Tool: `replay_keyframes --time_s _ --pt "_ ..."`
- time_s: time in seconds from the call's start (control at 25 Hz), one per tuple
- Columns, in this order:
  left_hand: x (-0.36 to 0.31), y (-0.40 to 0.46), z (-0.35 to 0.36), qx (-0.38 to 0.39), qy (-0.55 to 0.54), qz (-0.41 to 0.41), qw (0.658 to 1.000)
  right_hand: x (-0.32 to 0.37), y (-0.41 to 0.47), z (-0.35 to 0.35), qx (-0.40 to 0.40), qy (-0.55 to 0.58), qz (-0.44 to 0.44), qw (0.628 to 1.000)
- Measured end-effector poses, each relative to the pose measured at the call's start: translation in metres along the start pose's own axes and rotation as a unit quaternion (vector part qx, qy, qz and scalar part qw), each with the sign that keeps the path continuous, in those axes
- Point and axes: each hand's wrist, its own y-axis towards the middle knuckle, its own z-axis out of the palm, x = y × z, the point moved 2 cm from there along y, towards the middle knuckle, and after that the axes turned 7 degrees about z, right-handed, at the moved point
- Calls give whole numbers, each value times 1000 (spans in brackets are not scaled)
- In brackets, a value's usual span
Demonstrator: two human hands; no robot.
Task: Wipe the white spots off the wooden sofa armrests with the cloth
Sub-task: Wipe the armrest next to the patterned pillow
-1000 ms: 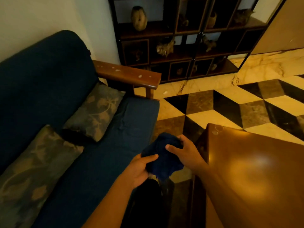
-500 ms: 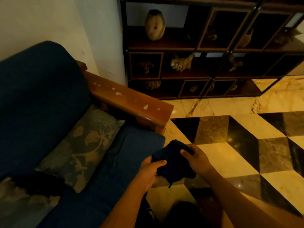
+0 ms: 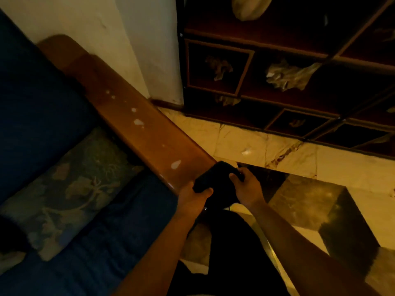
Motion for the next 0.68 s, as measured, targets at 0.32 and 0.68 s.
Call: replay_keyframes --time_s 0.32,0.68 --pt "-5 64 1 -174 173 17 969 -10 96 44 87 -44 -31 995" --pt "42 102 -88 -399 53 -113 908 15 125 88 258 -125 -123 950"
